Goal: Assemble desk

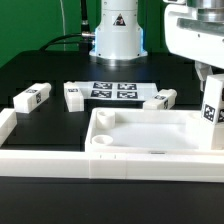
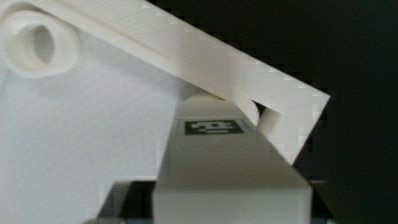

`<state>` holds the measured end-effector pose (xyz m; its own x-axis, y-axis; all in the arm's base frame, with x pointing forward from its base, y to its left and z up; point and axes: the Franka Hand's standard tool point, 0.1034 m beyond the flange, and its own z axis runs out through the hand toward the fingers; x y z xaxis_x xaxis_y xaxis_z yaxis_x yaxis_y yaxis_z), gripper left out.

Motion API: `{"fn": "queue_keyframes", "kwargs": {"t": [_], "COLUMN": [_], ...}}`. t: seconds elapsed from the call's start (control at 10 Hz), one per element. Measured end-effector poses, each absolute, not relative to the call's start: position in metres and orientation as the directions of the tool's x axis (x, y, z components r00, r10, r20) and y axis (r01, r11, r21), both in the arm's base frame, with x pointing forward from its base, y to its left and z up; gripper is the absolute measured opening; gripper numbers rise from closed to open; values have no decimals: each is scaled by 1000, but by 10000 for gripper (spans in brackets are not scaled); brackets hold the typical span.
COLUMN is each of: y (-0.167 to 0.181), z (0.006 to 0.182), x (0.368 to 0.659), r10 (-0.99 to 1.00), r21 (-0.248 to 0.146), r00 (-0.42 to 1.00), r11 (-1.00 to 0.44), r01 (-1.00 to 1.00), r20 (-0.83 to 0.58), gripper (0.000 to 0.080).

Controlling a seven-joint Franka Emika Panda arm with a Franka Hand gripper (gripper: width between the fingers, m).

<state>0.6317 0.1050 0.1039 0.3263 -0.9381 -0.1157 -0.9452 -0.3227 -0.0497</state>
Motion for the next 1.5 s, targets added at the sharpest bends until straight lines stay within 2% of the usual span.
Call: {"fn": "queue_keyframes", "kwargs": {"t": [0.3,0.6,0.7,0.8,0.9,1.0,1.1,1.5], "y": [108,108,108,109,109,109,109,109], "z": [104,104,103,103,103,103,103,102], "x": [633,633,633,633,633,632,632,632], "r10": [-983,-982,-979,-979,-976,-955,-936,-816], "r21": [-39,-37,-44,-44,-49,-68,-80,-119], "r00": [77,59,100,103,134,245,313,562], "r11": [-71,-53,-94,-97,-127,-236,-304,-550], "r01": [-997,-998,-995,-994,-991,-969,-949,-827], "r20": [-169,-178,-176,-177,-175,-168,-163,-135], "gripper": [290,290,471,588,588,637,646,649]}}
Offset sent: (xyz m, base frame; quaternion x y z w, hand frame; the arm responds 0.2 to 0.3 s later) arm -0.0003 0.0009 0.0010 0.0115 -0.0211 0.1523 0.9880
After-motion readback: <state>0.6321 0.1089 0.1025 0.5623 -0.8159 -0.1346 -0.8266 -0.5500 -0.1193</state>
